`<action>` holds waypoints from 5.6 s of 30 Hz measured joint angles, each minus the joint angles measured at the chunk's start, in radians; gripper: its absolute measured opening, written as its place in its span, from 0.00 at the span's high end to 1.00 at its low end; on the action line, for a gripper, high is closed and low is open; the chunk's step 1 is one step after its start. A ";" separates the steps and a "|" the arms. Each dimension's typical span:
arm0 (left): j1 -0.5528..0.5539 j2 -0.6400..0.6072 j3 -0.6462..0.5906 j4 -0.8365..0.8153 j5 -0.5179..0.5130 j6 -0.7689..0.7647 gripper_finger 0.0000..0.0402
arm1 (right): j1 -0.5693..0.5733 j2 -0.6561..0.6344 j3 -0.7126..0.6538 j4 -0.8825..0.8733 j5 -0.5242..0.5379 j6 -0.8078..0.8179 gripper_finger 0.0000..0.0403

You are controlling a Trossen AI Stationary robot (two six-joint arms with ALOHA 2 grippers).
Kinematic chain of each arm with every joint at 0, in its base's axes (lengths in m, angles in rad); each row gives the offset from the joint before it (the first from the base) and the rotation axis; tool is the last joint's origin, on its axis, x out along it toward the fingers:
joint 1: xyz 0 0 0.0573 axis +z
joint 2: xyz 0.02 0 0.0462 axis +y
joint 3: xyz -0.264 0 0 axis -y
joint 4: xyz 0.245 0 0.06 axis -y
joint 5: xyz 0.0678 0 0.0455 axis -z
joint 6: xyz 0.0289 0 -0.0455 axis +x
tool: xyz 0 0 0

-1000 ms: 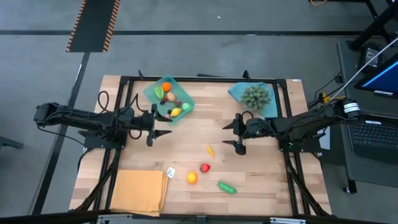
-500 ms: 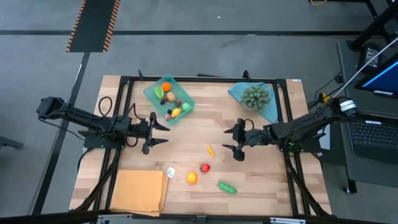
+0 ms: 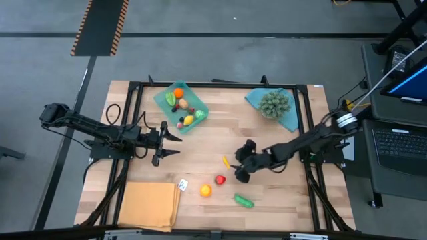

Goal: Pick and placing Produce into tupperware
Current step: Put the yellow corn into the blue bin

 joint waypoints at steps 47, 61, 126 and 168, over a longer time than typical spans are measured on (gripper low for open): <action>0.001 0.000 0.000 -0.009 0.000 -0.003 0.45 | -0.031 0.263 0.179 -0.061 -0.056 0.076 0.65; 0.001 0.000 0.000 -0.009 0.000 -0.033 0.44 | -0.046 0.237 0.176 -0.067 -0.074 0.049 0.78; 0.108 0.275 0.037 0.428 -0.052 0.046 0.45 | -0.349 0.080 0.078 0.948 -0.459 -0.502 0.99; 0.121 0.603 0.329 0.406 0.034 0.105 0.79 | -0.316 0.080 0.078 0.923 -0.467 -0.528 0.99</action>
